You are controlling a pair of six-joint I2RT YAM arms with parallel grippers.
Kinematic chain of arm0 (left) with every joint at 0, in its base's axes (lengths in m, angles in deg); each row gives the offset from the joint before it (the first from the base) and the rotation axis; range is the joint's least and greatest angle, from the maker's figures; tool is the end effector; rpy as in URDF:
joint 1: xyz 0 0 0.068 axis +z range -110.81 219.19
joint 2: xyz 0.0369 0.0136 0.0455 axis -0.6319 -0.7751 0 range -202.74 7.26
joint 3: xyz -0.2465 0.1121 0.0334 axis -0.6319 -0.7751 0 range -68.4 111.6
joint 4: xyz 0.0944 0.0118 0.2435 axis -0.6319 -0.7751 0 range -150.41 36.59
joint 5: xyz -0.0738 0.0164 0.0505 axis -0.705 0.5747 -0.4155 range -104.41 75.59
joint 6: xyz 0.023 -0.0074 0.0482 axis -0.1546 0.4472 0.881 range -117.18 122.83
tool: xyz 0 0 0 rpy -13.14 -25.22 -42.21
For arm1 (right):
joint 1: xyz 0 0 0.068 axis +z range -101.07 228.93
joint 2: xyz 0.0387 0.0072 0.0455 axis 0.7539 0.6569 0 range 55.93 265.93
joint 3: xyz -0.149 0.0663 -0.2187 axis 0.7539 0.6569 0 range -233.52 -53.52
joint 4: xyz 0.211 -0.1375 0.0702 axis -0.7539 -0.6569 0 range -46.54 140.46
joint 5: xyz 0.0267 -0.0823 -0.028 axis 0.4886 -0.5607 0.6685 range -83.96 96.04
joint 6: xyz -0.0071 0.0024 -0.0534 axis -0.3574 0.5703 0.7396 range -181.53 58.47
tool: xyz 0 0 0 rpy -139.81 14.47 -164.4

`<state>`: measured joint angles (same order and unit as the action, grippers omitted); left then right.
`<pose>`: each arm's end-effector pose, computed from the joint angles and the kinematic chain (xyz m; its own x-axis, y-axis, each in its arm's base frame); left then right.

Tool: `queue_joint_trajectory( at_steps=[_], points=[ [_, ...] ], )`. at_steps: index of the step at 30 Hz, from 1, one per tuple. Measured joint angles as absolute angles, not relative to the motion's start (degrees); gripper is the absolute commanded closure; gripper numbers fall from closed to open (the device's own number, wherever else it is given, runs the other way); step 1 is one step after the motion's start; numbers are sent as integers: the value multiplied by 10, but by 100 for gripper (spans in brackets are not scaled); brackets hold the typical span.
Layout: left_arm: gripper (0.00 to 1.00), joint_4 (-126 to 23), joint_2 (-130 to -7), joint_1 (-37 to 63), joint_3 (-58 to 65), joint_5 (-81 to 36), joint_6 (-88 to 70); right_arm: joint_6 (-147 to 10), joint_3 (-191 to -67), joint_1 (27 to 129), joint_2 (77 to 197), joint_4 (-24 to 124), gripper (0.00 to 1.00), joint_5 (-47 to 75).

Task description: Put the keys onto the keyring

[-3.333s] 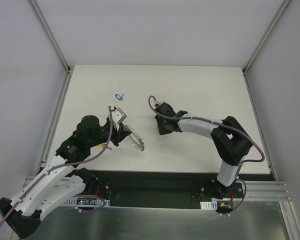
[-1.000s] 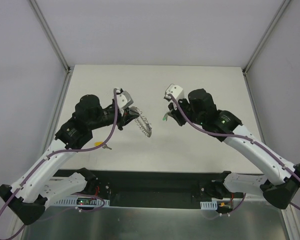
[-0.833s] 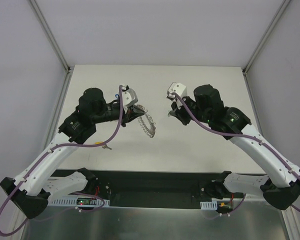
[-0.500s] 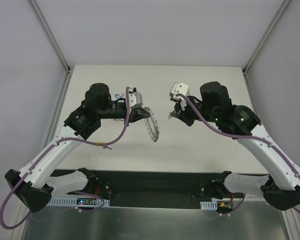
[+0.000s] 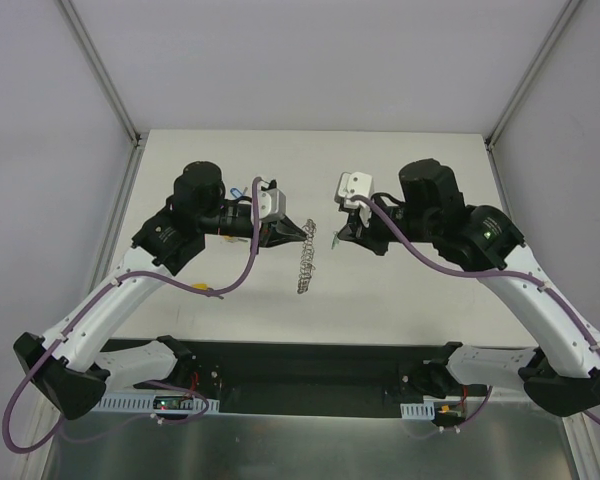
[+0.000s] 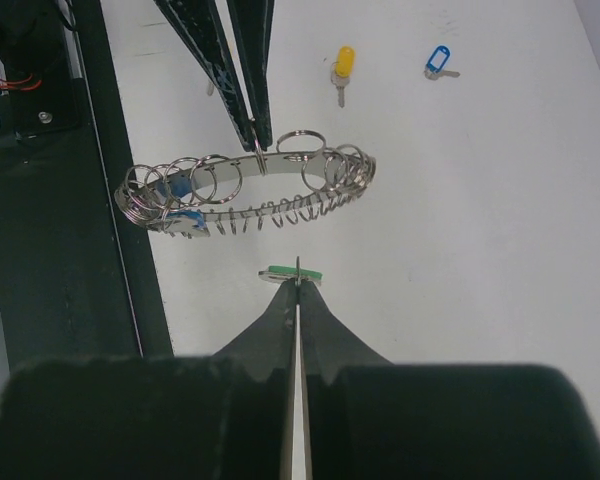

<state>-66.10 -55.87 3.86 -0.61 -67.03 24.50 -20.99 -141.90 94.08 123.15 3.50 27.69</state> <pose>0.1750 -0.1589 0.4153 0.2609 0.0901 -0.9612 0.9649 0.0076 0.2626 0.1466 0.1659 0.4546 0.3473 -0.5075 -0.7886 -0.8783 0.1185 -0.4631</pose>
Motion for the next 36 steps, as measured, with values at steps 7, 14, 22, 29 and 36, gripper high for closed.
queue_joint_trajectory(
  at_steps=[7,14,22,29,36],
  points=[
    [100,-659,-561,28,-6,-678,244,-192,-1418,962,1232,34,99,277],
    [100,-657,-566,17,-6,-678,234,-172,-1418,996,1242,30,99,245],
    [100,-656,-576,9,-5,-676,229,-157,-1418,1023,1251,20,99,208],
    [100,-652,-581,9,-5,-675,228,-154,-1418,1028,1251,17,99,198],
    [100,-652,-582,5,-4,-675,228,-154,-1419,1028,1251,17,99,198]
  ],
)
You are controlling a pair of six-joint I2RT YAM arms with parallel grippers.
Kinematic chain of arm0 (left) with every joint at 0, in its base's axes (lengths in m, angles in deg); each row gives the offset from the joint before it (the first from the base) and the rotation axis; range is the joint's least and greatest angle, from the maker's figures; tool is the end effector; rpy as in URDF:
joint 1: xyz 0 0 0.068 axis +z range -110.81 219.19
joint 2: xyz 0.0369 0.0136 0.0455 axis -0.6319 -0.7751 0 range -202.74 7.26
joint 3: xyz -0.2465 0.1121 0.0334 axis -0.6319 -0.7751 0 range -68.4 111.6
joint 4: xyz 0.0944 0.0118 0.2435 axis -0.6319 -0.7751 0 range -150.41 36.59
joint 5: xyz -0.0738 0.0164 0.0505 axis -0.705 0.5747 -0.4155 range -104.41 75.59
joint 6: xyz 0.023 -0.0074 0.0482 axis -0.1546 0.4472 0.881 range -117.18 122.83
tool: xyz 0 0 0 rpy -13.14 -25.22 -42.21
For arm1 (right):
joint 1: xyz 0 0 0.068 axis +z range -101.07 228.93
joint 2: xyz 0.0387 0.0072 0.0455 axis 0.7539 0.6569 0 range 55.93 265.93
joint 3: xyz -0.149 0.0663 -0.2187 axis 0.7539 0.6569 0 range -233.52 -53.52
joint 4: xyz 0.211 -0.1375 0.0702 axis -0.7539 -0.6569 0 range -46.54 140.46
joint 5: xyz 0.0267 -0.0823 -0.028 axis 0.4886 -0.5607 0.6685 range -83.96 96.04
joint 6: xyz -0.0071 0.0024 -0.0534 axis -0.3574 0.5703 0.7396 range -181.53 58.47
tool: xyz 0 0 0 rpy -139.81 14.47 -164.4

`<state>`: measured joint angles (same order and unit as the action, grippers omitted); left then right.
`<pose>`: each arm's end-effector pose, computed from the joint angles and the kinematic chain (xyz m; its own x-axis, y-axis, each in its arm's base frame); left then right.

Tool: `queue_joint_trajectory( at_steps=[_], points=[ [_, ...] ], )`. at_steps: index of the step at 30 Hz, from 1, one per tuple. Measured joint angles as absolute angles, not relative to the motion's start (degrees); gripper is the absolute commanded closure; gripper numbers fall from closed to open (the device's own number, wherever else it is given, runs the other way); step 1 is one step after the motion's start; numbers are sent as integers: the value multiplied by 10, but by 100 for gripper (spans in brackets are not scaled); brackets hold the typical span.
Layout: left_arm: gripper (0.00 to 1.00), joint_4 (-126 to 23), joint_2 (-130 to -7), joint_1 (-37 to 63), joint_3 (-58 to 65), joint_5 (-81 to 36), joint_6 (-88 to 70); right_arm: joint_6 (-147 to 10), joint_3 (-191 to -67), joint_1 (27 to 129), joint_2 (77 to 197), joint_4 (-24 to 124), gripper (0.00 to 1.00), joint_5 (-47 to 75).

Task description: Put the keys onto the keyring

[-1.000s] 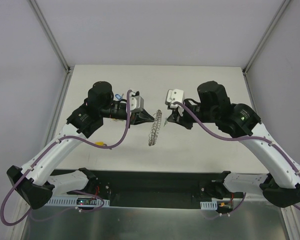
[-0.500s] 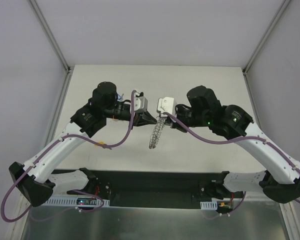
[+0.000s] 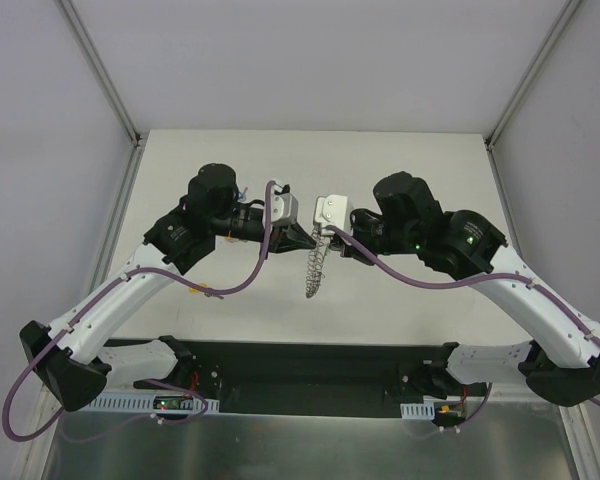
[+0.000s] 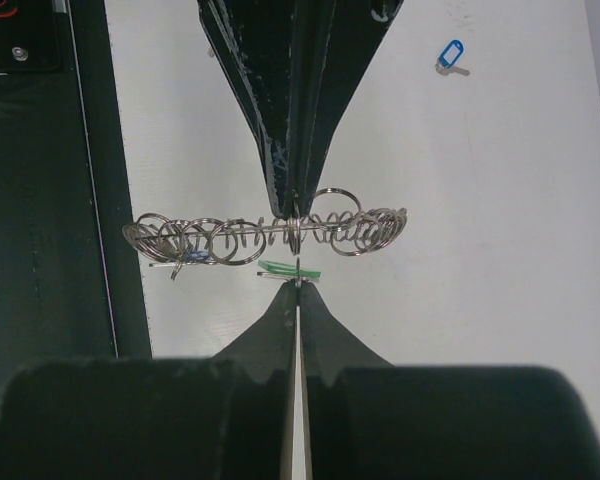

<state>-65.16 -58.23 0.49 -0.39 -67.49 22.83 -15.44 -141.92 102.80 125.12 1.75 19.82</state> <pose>0.1746 -0.1766 0.4091 0.2216 0.0859 -0.9713 0.9744 -0.0574 0.2172 0.1302 0.1926 0.4440 0.4518 -0.5678 -0.6881 -0.8380 -0.0056 -0.5456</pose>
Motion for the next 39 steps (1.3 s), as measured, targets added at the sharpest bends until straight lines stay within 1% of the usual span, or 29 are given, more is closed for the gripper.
queue_joint_trajectory(
  at_steps=[39],
  points=[
    [100,-648,-594,-3,-1,-679,228,-156,-1419,1028,1246,18,98,205]
  ],
)
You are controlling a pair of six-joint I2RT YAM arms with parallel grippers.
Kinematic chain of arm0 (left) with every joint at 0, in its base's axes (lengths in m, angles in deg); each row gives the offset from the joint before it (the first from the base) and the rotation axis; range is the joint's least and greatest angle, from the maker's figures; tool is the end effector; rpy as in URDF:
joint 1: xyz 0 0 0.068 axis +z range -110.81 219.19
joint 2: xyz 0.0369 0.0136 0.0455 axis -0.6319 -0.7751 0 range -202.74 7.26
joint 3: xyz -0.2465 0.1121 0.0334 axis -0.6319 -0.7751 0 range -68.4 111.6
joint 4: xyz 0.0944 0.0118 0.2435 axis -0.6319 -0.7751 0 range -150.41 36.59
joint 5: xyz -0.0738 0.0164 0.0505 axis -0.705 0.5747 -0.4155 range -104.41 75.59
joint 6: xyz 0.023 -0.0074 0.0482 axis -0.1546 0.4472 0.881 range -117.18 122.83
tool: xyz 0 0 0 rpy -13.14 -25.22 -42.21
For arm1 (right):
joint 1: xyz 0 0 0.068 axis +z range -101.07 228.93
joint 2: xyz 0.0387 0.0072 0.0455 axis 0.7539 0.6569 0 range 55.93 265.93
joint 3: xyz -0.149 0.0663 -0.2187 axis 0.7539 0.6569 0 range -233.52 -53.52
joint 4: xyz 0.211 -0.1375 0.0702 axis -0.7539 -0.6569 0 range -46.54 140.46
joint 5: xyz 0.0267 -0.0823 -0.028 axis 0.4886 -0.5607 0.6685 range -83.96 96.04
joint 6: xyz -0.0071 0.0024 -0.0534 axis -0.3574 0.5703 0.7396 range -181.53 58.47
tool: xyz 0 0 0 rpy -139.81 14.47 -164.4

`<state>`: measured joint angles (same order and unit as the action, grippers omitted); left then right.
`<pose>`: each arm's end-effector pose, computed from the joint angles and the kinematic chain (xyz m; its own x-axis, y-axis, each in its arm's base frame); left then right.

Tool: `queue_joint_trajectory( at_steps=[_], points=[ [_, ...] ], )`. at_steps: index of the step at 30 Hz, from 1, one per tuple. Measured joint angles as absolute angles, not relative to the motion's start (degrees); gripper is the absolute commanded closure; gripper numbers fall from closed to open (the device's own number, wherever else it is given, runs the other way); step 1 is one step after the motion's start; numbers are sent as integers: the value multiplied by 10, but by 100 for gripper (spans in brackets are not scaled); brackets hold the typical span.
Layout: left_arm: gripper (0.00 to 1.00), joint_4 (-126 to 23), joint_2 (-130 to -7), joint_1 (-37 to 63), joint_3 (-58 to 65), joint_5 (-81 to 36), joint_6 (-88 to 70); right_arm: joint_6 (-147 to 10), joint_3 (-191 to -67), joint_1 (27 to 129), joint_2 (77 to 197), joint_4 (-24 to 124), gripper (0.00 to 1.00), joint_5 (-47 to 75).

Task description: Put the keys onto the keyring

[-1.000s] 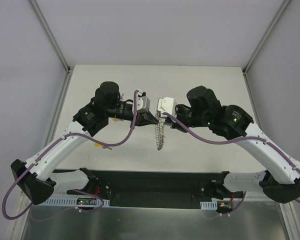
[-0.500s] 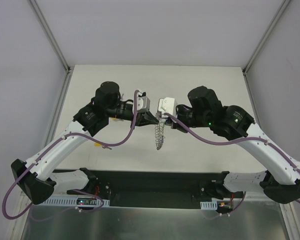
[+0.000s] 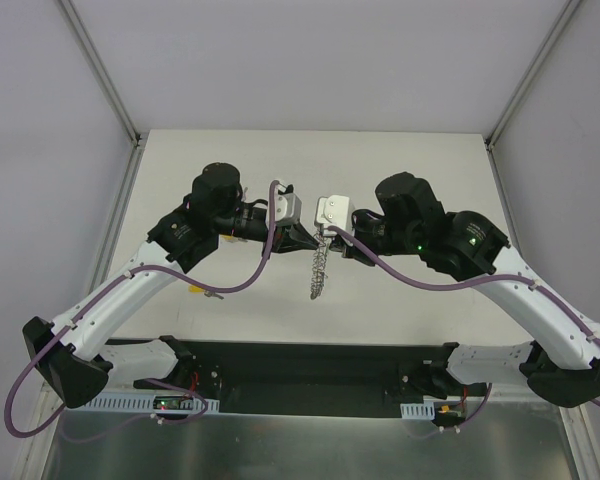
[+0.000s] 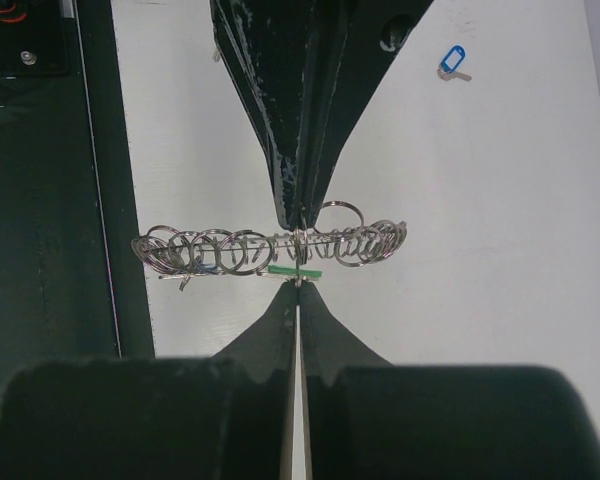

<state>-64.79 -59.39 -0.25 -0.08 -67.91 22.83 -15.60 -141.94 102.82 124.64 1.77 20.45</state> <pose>0.1766 -0.1825 0.4069 0.2163 0.0857 -0.9726 0.9746 -0.0780 0.2099 0.1282 0.1905 0.4459 0.4558 -0.5560 -0.6951 -0.8387 -0.0066 -0.5446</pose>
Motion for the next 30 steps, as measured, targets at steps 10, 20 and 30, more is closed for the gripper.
queue_joint_trajectory(
  at_steps=[10,20,30],
  points=[
    [100,-648,-594,-3,-1,-666,232,-158,-1419,1028,1234,17,99,197],
    [100,-648,-594,-3,-1,-668,232,-158,-1419,1028,1231,17,99,197],
    [100,-648,-594,-3,-1,-678,232,-158,-1419,1028,1232,17,99,197]
  ],
)
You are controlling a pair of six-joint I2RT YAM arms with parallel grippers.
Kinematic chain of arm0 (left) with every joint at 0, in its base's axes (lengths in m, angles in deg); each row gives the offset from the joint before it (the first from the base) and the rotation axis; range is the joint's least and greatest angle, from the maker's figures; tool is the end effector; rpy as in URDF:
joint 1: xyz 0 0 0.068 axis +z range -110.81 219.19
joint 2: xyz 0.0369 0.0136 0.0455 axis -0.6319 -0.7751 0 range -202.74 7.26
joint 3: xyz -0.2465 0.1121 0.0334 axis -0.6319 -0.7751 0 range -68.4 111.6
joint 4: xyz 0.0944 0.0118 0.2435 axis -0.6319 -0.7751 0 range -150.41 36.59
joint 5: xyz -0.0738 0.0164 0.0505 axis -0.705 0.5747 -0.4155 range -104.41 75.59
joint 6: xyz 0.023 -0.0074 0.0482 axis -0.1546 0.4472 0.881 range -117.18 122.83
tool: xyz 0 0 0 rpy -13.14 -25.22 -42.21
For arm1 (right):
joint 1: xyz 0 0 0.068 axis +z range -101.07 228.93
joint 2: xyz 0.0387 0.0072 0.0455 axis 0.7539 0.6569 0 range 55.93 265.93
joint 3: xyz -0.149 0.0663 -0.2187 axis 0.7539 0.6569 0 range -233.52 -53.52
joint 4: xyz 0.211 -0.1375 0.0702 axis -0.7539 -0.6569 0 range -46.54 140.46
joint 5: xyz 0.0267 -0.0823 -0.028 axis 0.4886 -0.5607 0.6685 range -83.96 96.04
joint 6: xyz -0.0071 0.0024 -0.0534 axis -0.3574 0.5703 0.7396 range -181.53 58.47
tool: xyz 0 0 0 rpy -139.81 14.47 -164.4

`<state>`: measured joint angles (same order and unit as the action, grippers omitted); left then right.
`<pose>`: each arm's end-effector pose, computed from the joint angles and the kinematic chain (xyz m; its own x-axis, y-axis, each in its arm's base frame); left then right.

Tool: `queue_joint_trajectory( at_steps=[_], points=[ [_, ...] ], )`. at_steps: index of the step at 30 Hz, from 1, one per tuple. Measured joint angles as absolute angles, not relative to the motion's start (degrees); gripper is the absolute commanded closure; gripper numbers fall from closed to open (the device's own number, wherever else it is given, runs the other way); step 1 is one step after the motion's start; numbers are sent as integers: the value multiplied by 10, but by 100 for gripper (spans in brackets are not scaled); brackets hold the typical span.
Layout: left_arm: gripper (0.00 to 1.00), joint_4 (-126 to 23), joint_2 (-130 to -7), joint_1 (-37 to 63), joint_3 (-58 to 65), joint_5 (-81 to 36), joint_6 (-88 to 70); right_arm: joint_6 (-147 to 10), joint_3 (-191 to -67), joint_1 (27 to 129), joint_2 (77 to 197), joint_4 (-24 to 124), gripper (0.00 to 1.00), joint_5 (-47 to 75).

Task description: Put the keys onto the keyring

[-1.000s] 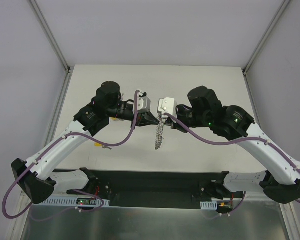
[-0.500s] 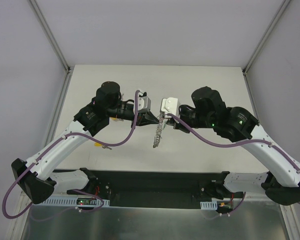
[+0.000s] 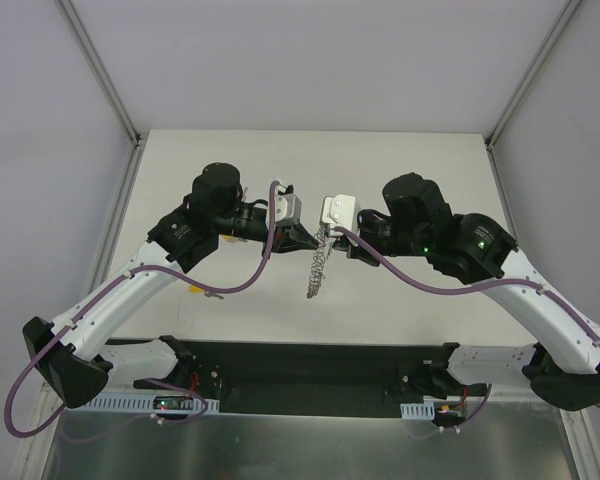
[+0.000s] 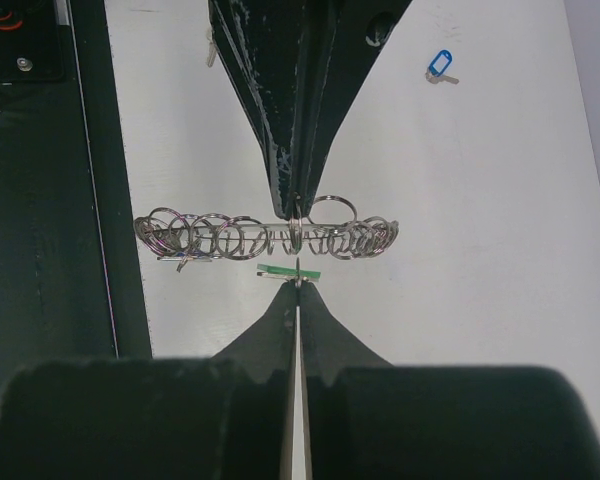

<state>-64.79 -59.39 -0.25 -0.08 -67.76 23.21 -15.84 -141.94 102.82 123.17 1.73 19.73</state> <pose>0.1766 -0.1825 0.4069 0.2228 0.0861 -0.9711 0.9733 -0.0761 0.2166 0.1235 0.1834 0.4511 0.4597 -0.5495 -0.6976 -0.8298 0.0141 -0.5579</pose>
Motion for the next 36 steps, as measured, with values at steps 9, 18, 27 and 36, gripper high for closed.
queue_joint_trajectory(
  at_steps=[9,18,27,36],
  points=[
    [100,-648,-594,-3,-1,-680,232,-159,-1419,1028,1236,17,99,199],
    [100,-646,-594,-6,-1,-680,232,-159,-1419,1028,1237,17,99,200],
    [100,-644,-595,-6,-1,-680,232,-159,-1419,1028,1238,16,99,200],
    [100,-644,-595,-6,-1,-680,233,-159,-1423,1028,1240,10,99,205]
  ],
)
